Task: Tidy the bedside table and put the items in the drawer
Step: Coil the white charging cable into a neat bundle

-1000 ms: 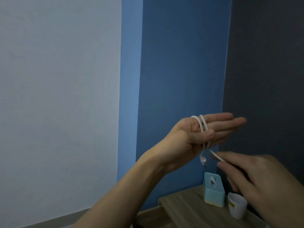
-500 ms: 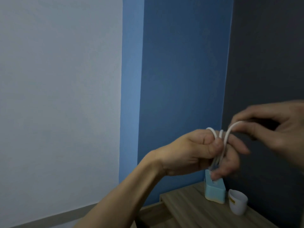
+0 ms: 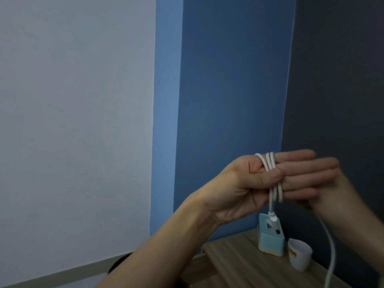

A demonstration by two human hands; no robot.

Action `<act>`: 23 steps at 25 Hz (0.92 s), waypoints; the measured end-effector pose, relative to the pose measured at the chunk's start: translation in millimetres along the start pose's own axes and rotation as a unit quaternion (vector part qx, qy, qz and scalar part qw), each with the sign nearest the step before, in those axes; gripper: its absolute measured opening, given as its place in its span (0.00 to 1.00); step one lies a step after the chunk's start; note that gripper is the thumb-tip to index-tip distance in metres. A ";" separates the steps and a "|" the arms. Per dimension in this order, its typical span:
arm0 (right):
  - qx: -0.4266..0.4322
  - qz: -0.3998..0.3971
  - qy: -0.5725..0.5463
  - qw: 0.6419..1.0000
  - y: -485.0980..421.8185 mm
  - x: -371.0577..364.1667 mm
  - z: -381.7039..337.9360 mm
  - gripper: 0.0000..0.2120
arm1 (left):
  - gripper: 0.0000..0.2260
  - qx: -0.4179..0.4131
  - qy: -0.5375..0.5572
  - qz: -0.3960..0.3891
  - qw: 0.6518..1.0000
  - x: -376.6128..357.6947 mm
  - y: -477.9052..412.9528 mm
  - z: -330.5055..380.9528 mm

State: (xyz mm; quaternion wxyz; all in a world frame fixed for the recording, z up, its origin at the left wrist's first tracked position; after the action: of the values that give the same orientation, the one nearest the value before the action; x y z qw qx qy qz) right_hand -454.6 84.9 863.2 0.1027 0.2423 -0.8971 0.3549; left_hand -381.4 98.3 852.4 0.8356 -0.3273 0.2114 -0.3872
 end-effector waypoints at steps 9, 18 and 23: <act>0.024 0.020 0.484 0.874 28.1 -14.2 -8.3 0.30 | 0.17 -0.013 -0.154 0.149 0.977 38.5 2.8 6.5; 0.117 0.036 0.398 0.909 4.1 9.9 -63.8 0.12 | 0.09 0.106 -0.113 -0.020 0.988 9.5 20.3 -22.6; 0.117 0.058 0.189 0.973 -7.5 17.5 -44.1 0.08 | 0.10 0.063 -0.046 -0.073 0.994 -10.3 16.3 -7.3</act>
State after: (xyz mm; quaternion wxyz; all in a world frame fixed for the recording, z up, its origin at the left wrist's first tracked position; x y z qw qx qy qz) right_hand -465.3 104.1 906.0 0.2203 0.1285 -0.8262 0.5023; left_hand -383.8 111.5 836.8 0.8329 -0.3064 0.1235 -0.4440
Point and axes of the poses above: each hand's wrist, its own y-axis away from the middle knuckle, its own x-axis out of the back of the hand, z = x × y, the point moved 7 cm from there along -y, towards the middle knuckle, and after that the axes turned 11 degrees about -x, right-handed, at the moved point
